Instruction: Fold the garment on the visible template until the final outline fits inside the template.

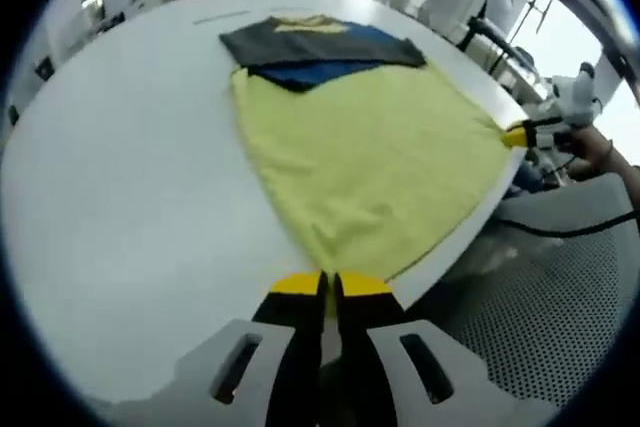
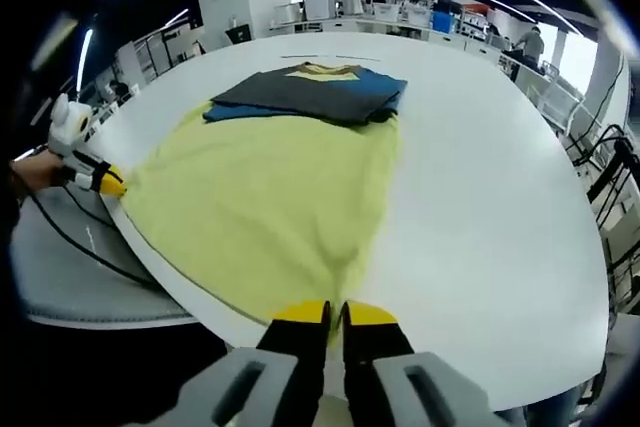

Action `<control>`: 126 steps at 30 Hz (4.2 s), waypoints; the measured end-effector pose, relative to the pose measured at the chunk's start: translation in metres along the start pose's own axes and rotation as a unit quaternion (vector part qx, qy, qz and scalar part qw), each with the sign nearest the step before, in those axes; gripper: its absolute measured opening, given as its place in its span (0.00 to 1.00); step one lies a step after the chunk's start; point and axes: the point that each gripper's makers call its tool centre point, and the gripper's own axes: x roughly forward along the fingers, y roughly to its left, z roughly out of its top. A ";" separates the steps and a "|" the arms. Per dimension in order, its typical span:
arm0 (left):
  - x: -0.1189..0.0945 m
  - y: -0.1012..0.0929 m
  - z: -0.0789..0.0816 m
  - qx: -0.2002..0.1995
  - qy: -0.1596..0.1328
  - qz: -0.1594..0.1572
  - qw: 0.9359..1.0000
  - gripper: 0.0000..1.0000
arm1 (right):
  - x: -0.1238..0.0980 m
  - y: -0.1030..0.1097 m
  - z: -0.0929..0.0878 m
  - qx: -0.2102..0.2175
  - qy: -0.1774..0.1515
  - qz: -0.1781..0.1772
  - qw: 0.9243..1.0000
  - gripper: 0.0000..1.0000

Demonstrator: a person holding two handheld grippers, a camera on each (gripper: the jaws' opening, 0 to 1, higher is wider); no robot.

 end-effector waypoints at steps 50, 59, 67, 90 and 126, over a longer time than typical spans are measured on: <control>-0.031 -0.013 -0.045 0.029 0.073 -0.021 0.997 0.01 | -0.021 0.029 -0.034 -0.011 0.031 0.015 0.999 0.00; -0.047 -0.013 -0.032 -0.009 0.043 -0.043 0.998 0.01 | -0.032 0.026 -0.016 -0.004 0.020 0.008 1.000 0.00; -0.066 -0.009 -0.005 -0.012 0.014 -0.050 0.999 0.01 | -0.047 0.026 0.015 -0.008 -0.009 -0.003 1.000 0.00; -0.099 0.009 0.075 -0.016 -0.079 -0.052 0.995 0.00 | -0.073 0.016 0.093 -0.041 -0.070 -0.020 0.997 0.00; -0.110 0.046 0.187 -0.002 -0.166 -0.015 0.986 0.00 | -0.050 -0.010 0.214 -0.114 -0.125 -0.028 0.985 0.00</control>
